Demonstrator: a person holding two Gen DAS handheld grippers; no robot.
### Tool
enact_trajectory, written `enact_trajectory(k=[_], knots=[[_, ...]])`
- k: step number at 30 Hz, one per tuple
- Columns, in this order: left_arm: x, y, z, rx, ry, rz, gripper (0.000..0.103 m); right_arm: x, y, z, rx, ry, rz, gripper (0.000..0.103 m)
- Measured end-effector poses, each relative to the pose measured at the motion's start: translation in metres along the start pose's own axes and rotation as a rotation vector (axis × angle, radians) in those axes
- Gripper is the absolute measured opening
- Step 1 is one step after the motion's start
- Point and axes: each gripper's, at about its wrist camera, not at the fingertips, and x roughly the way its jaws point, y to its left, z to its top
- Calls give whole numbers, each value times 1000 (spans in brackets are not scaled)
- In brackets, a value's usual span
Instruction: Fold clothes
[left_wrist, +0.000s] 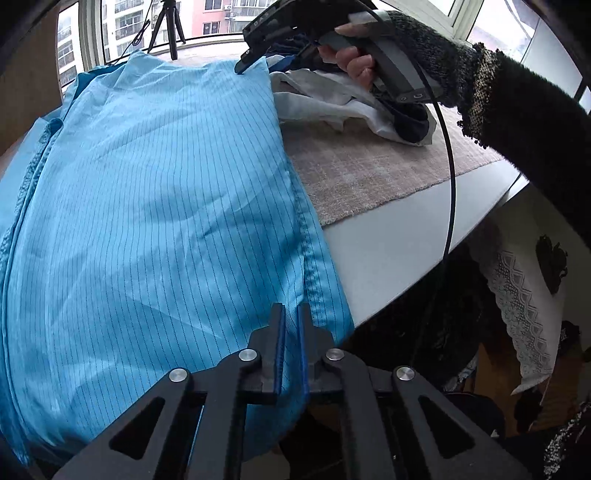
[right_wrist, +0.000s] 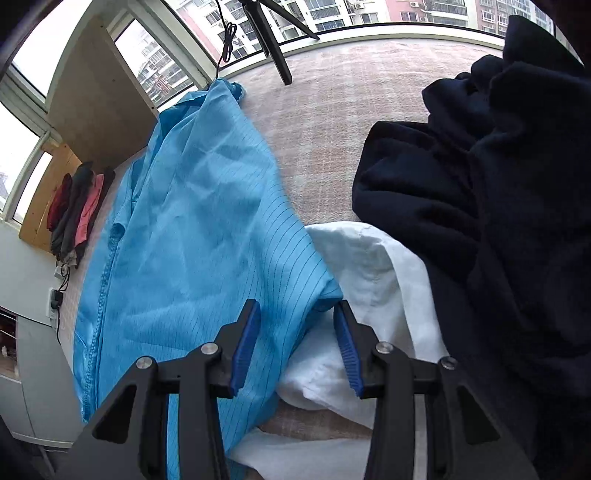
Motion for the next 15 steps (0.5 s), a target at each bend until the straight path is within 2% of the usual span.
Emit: enact_trajectory(k=[1,2,5,6,11,14,15], knots=[[-3,5,-1,-23,-3,-19,2,0,2,0,2,-3,12,6],[-7,10,-1,-48,-8,-41,2,-1,4,1,3,-9,21,3],[-27,25,-4,-134,-50,-152,2,-15,16,3,-8,-58,27,3],[-34,29,-4,-152,-67,-169,2,-21,21,5,-9,-69,34,2],[-47,46,-8,-217,-106,-184,2,-39,44,15,-16,-98,30,2],[-41,33,-6,-188,-95,-172,2,-39,52,19,-24,-82,7,2],[-35,26,-3,-179,-81,-161,6,-38,54,19,-34,-77,-14,2]])
